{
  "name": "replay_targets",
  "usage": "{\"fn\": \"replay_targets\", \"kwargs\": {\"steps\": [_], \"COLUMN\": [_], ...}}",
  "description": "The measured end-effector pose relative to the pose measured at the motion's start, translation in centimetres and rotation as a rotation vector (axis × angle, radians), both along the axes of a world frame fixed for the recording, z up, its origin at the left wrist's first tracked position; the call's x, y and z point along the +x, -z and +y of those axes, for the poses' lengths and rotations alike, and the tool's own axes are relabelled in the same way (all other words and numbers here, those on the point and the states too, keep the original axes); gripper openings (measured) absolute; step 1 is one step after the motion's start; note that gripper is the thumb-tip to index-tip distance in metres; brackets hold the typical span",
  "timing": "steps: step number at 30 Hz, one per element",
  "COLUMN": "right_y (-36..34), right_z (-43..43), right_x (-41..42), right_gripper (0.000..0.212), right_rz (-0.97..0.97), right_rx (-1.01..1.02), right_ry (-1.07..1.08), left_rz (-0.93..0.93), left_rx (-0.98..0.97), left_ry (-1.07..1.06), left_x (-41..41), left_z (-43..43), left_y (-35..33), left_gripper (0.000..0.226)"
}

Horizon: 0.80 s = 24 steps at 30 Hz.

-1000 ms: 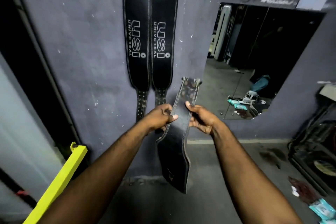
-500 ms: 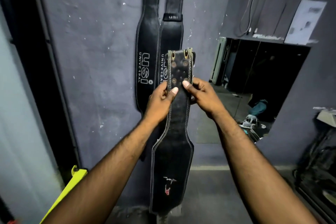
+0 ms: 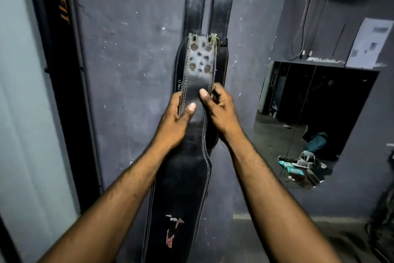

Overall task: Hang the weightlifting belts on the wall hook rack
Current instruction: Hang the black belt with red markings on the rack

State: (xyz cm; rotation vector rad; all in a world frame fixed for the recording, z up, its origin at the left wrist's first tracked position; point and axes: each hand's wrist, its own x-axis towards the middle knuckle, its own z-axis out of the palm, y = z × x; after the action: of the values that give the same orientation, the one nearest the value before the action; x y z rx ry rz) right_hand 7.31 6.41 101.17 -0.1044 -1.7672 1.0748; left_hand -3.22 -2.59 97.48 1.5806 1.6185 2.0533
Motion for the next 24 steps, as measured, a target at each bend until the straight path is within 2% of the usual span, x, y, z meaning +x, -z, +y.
{"fn": "replay_targets", "kwargs": {"steps": [2,6,9,12,13,15,18,20,24], "right_y": [-1.5,1.3,3.3,0.9,0.1,0.1,3.3,5.6,6.6], "right_z": [-0.4,-1.4,-2.1,-1.2,-0.6,-0.3,-0.2,0.2,0.7], "right_x": [-0.7,-2.0,-2.2,-2.7,-2.9,-2.9,-1.6,-0.9,-1.2], "right_gripper": [0.005,0.017,0.005,0.007,0.013,0.023,0.023,0.026,0.033], "right_rz": [0.025,-0.035,-0.054,-0.013,-0.005,-0.038,-0.234,-0.359,-0.272], "right_rx": [0.026,0.102,0.111,0.064,0.059,0.055,0.122,0.048,-0.058], "right_ry": [0.02,0.019,0.046,0.119,0.127,0.098,-0.012,-0.068,0.058], "left_rz": [0.003,0.05,0.071,0.109,0.103,0.064,0.029,0.01,0.02], "left_rx": [-0.058,0.037,0.046,0.003,0.001,0.027,0.075,0.092,0.092], "left_ry": [0.036,-0.139,-0.172,-0.138,-0.16,-0.244,-0.354,-0.389,-0.436], "left_x": [-0.8,-1.5,-1.9,-2.5,-2.4,-2.1,-2.2,-2.6,-2.6], "left_z": [-0.6,-1.7,-2.1,-2.2,-2.2,-2.1,-1.3,-0.7,0.7], "left_y": [0.1,0.1,-0.8,-1.0,-0.6,0.4,1.3,1.3,1.1], "left_gripper": [0.042,0.032,0.029,0.03,0.029,0.026,0.024,0.025,0.027]}}
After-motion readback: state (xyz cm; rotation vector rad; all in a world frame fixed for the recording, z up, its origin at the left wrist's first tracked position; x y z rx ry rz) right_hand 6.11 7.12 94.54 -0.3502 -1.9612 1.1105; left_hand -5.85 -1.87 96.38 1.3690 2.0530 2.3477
